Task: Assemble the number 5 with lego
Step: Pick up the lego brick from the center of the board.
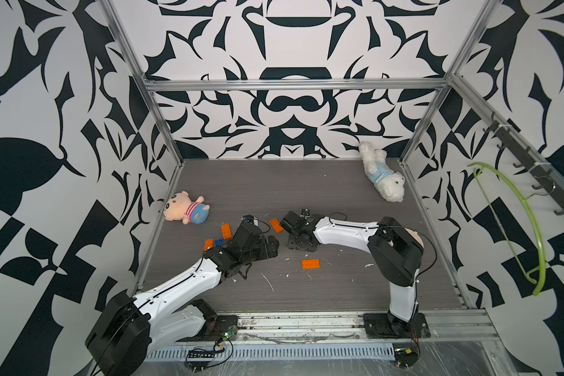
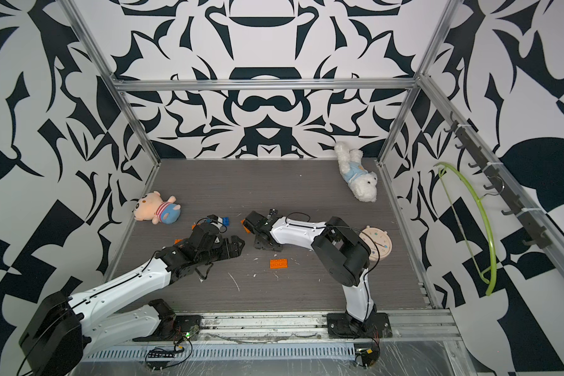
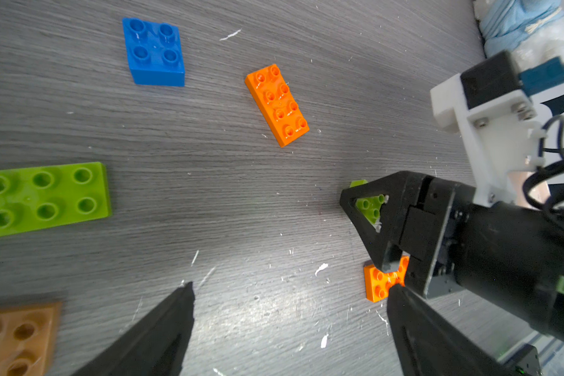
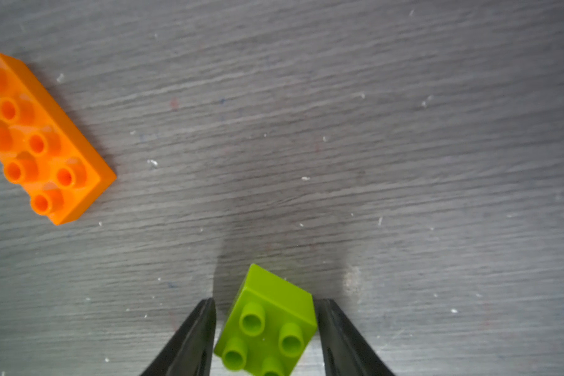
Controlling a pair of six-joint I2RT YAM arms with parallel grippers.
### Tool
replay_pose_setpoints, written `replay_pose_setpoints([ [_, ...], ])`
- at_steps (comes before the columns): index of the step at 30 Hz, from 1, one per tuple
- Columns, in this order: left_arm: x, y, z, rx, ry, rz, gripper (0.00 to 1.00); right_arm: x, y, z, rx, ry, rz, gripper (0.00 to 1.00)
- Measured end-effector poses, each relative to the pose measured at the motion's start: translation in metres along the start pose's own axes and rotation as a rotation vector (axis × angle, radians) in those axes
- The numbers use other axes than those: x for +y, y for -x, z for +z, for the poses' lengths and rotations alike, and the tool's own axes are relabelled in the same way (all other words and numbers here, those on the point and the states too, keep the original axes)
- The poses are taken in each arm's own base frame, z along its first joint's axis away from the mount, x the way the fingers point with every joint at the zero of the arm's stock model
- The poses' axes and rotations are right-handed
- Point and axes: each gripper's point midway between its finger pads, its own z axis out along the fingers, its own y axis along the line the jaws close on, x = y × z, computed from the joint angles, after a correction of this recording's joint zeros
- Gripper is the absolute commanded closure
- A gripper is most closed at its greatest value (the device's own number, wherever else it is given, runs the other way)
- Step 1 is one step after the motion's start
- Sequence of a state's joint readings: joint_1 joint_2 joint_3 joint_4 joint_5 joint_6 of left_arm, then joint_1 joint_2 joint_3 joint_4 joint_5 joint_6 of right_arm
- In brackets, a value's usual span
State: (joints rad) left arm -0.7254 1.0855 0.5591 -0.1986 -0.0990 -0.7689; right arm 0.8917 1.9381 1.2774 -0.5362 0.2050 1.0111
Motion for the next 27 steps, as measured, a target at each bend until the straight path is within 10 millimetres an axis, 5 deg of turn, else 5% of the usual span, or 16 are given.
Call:
replay_pose_setpoints([
  [4,0.000,-0.003,0.003,0.015,0.002,0.003,0.01,-0.001,0.000,0.000,-0.003,-0.005,-0.009,0.49],
  [11,-0.010,0.003,0.001,0.006,-0.019,0.007,0.01,-0.002,0.001,-0.001,-0.004,-0.011,-0.016,0.39],
  [27,-0.012,0.003,0.001,0.005,-0.024,0.010,0.01,-0.001,0.007,-0.007,-0.024,-0.003,0.019,0.50],
])
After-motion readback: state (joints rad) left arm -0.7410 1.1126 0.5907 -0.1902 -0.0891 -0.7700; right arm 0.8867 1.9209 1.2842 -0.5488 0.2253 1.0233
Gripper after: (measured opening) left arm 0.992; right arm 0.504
